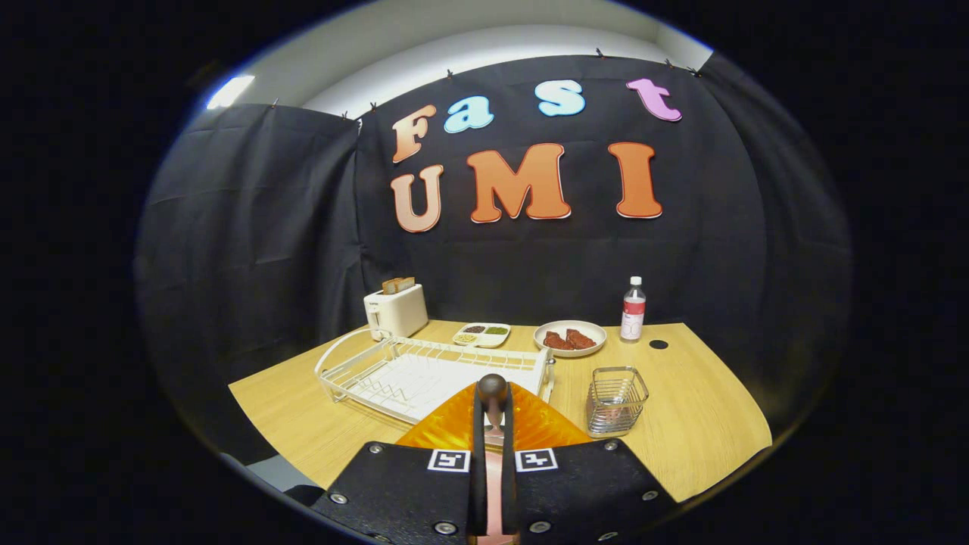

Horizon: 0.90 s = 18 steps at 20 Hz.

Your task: Take the plate from the dish rack, then take the spoon from the basket and place it into the plate.

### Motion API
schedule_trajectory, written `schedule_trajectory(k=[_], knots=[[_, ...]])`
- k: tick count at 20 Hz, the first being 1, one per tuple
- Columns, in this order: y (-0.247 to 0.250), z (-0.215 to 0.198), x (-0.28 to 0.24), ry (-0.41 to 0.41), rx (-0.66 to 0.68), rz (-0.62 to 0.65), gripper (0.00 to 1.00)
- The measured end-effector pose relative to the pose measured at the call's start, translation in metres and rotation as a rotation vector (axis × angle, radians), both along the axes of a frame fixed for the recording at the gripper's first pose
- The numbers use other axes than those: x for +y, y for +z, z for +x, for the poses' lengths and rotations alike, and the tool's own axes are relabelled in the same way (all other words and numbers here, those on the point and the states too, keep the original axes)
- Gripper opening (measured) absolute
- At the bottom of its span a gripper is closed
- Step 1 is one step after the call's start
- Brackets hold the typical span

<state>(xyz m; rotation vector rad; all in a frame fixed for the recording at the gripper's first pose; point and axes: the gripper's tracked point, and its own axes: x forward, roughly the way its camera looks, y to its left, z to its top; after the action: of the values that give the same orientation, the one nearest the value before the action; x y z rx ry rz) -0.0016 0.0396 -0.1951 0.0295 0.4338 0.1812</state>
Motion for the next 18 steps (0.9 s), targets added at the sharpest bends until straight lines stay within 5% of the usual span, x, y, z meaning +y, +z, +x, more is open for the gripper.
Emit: schedule_trajectory(k=[9,18], knots=[[-0.071,-0.051,0.050,0.180,0.129,0.039,0.07],[-0.078,-0.069,0.033,0.195,0.105,0.117,0.07]])
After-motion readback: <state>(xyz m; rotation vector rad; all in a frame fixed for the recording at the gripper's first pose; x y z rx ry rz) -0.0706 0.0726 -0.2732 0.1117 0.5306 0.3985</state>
